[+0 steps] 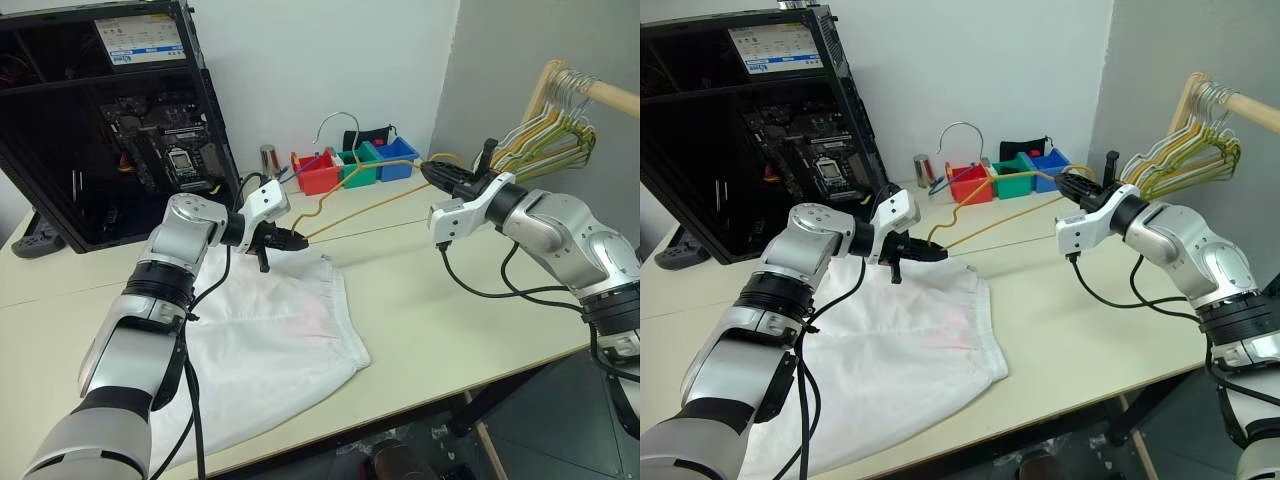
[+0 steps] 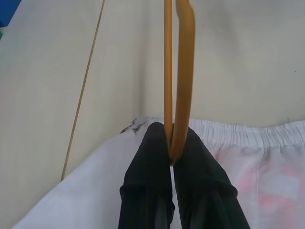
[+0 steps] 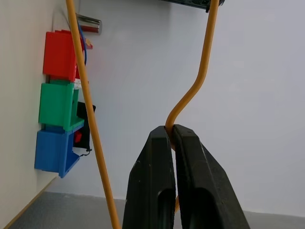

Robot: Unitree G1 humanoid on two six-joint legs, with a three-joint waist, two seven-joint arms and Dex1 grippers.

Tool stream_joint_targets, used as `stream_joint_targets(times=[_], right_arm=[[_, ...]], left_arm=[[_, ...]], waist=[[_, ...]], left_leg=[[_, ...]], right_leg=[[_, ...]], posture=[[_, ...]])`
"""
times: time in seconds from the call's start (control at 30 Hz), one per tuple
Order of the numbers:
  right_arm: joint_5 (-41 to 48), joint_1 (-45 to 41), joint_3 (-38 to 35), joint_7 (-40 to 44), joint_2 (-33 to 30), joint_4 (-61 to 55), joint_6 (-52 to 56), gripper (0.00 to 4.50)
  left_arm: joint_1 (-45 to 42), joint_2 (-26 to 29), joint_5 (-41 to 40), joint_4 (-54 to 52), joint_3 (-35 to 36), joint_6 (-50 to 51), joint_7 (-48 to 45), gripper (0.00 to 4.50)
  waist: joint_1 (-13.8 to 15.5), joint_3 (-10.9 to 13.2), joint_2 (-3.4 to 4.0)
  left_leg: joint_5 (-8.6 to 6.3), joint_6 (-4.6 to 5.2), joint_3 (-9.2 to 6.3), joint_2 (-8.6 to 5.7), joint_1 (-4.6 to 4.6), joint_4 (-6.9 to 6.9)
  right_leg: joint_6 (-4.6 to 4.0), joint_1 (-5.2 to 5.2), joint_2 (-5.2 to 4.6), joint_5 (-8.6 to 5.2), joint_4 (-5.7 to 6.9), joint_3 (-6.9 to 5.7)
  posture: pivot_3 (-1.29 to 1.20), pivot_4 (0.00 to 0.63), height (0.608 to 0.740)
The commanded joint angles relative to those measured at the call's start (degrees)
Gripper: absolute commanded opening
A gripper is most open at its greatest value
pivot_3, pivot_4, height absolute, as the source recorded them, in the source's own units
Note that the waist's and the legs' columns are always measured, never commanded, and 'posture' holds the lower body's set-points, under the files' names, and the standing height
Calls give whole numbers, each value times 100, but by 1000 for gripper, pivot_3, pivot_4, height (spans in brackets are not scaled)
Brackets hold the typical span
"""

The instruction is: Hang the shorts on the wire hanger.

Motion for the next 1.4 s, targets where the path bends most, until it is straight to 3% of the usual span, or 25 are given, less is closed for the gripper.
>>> stream_joint_targets(times=[0.03,0.23,0.5,0.6,0.67,0.93,1.1,1.4], right_arm=[[477,-9,-117,637,61,-17,210,261],[809,52,-192,1154,110,-168,460,1415],[1640,176,-343,2206,93,-566,1159,3262],[1743,178,-437,2430,10,-724,1331,4162],[1873,137,-567,2491,36,-850,1562,4481],[2157,376,-732,2886,24,-1149,2324,4481],[2496,651,-827,3419,-141,-1020,3072,4481],[2401,481,-665,3544,-253,-533,2950,4481]], left_arm=[[-69,-11,41,-77,155,-155,196,7],[-64,-43,65,-51,164,-195,244,0],[-5,-32,325,15,74,-644,483,0],[-8,-37,505,136,-9,-865,605,0],[-27,-29,742,301,-117,-1089,769,0],[-107,-46,1285,771,-214,-2221,1457,0],[-300,45,1852,926,-368,-3704,2302,0],[-420,33,2249,1154,-459,-4614,2855,0]], waist=[[-2,0,0],[-7,0,0],[-4,0,0],[-4,0,0],[-4,-1,0],[-4,-1,0],[7,-1,0],[-15,-1,0]], left_leg=[[0,0,0,0,0,0],[0,0,-1,0,0,1],[0,0,-4,0,0,2],[0,0,-5,-1,0,2],[0,0,-5,-2,0,2],[0,0,-8,-3,-2,2],[0,0,-11,-12,-4,2],[0,3,-11,-64,-4,3]], right_leg=[[0,1,0,0,0,0],[0,2,-1,0,0,-2],[0,1,-3,0,1,-4],[0,2,-4,0,1,-5],[0,1,-5,0,1,-5],[0,1,-10,0,1,-9],[1,2,-37,1,0,-13],[20,6,-82,-4,4,-16]], posture=[[-246,0,740],[-247,0,740],[-251,0,740],[-256,0,740],[-260,0,740],[-270,0,740],[-264,0,740],[-261,0,740]])
